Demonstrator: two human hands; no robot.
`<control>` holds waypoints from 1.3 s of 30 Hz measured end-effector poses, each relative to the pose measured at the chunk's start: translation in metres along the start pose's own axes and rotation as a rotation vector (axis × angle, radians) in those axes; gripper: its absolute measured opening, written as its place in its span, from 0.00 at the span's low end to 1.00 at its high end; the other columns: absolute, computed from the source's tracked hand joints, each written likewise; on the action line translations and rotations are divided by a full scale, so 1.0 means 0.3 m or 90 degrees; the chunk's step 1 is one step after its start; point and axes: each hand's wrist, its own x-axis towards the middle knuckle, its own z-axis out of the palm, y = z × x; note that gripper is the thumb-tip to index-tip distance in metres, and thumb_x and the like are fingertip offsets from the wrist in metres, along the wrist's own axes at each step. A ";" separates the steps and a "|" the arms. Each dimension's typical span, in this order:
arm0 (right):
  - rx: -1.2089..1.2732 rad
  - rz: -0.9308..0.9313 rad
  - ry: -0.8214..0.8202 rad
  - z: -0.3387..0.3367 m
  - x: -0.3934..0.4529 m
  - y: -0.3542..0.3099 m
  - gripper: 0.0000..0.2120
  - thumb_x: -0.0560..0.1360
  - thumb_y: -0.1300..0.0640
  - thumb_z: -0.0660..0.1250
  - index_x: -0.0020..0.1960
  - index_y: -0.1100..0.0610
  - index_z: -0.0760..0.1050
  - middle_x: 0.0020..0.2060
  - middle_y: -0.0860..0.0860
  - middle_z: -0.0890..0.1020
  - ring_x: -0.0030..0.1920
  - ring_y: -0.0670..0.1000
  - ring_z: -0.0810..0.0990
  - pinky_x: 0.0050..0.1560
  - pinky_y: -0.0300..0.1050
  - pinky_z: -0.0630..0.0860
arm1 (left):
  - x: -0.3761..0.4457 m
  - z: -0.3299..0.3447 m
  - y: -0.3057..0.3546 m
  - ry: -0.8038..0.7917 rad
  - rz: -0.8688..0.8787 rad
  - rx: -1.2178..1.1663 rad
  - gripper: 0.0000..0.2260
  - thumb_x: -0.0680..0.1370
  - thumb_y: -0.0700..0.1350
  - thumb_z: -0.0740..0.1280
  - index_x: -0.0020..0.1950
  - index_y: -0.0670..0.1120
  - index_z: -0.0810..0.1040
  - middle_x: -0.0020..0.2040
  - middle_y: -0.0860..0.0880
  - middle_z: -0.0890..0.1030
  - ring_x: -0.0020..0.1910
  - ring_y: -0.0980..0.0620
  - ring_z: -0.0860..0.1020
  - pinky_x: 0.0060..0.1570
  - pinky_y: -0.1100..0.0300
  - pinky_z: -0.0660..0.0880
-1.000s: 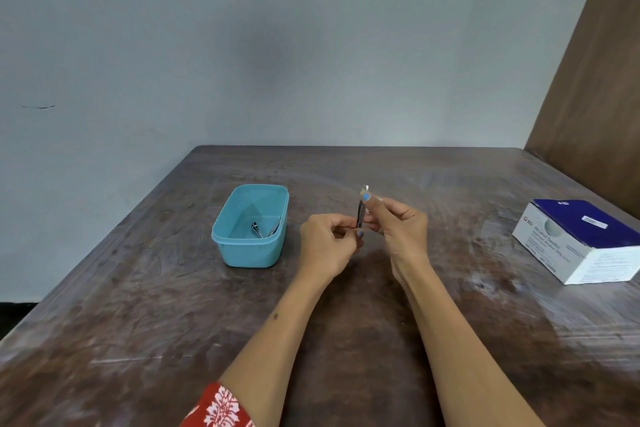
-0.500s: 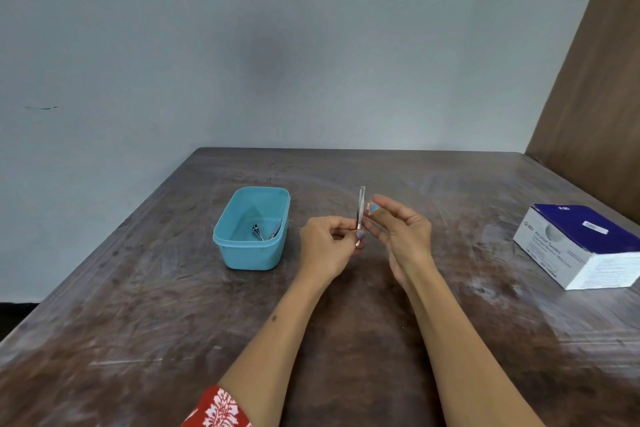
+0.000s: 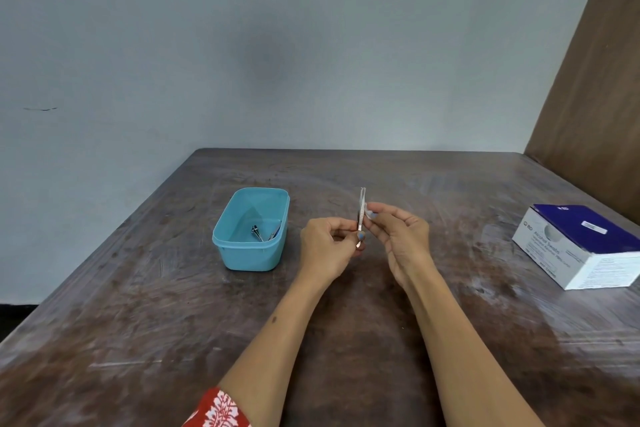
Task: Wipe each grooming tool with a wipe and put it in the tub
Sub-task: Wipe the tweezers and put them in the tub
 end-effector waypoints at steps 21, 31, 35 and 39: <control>-0.031 -0.002 0.028 -0.002 -0.008 -0.007 0.07 0.74 0.70 0.64 0.45 0.60 0.77 0.37 0.57 0.82 0.34 0.48 0.82 0.36 0.40 0.81 | -0.008 0.001 0.009 -0.006 -0.006 0.009 0.08 0.73 0.36 0.70 0.50 0.42 0.82 0.40 0.47 0.83 0.37 0.55 0.83 0.37 0.64 0.81; -0.238 -0.120 0.056 -0.012 0.003 0.011 0.10 0.69 0.69 0.71 0.40 0.55 0.82 0.38 0.52 0.84 0.39 0.47 0.83 0.48 0.44 0.80 | -0.010 0.002 0.013 -0.018 -0.023 0.002 0.08 0.72 0.36 0.71 0.51 0.41 0.81 0.38 0.49 0.82 0.36 0.56 0.83 0.37 0.65 0.80; -0.220 -0.143 0.068 -0.010 -0.005 0.005 0.11 0.68 0.67 0.73 0.41 0.52 0.78 0.34 0.49 0.84 0.38 0.47 0.82 0.48 0.47 0.80 | -0.009 0.006 0.012 -0.033 -0.026 0.019 0.10 0.72 0.36 0.71 0.53 0.40 0.81 0.39 0.48 0.82 0.38 0.55 0.83 0.43 0.59 0.81; -0.137 -0.120 0.052 -0.003 -0.011 -0.003 0.13 0.71 0.69 0.68 0.46 0.52 0.74 0.35 0.55 0.84 0.38 0.51 0.83 0.47 0.46 0.80 | -0.006 0.004 0.011 -0.028 -0.020 0.024 0.10 0.73 0.36 0.70 0.54 0.40 0.80 0.39 0.49 0.81 0.36 0.56 0.83 0.40 0.62 0.81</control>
